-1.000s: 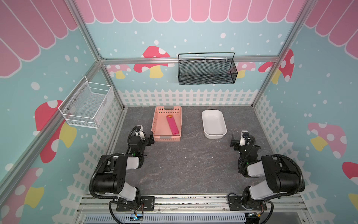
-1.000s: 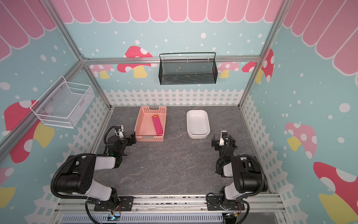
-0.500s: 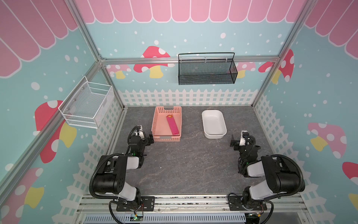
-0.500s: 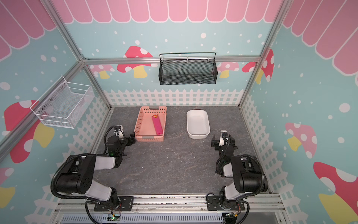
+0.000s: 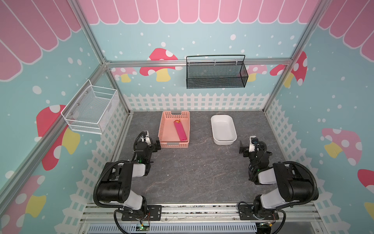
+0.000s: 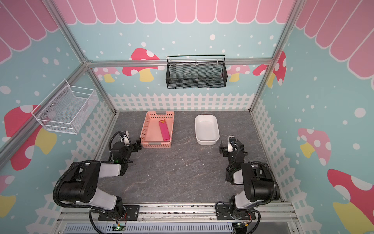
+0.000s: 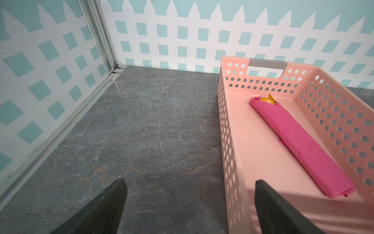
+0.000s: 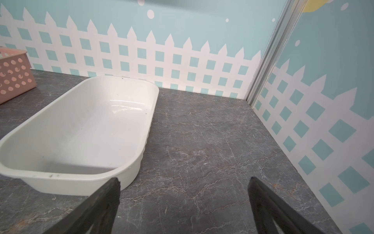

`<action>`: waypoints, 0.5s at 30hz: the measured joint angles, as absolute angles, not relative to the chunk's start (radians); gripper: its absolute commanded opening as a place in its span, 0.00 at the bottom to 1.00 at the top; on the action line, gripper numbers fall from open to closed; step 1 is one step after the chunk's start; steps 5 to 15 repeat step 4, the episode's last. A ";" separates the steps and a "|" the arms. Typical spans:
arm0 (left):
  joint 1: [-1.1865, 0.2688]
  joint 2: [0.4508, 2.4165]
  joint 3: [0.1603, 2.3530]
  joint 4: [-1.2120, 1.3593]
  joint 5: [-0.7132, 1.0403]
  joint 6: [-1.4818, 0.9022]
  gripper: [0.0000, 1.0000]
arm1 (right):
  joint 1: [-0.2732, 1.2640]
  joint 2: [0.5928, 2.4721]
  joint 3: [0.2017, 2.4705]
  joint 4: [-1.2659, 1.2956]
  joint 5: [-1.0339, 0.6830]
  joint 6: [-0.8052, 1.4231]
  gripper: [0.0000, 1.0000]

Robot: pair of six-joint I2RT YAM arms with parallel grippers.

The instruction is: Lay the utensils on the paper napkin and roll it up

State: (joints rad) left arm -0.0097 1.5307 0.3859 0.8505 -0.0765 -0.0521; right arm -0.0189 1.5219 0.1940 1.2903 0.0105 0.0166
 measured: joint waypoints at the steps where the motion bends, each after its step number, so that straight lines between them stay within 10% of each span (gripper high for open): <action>1: -0.010 1.531 0.386 0.850 -0.077 -0.052 1.00 | -0.019 1.522 0.194 1.290 0.009 0.015 1.00; 15: -0.010 1.531 0.386 0.850 -0.078 -0.052 1.00 | -0.019 1.523 0.195 1.287 0.007 0.015 1.00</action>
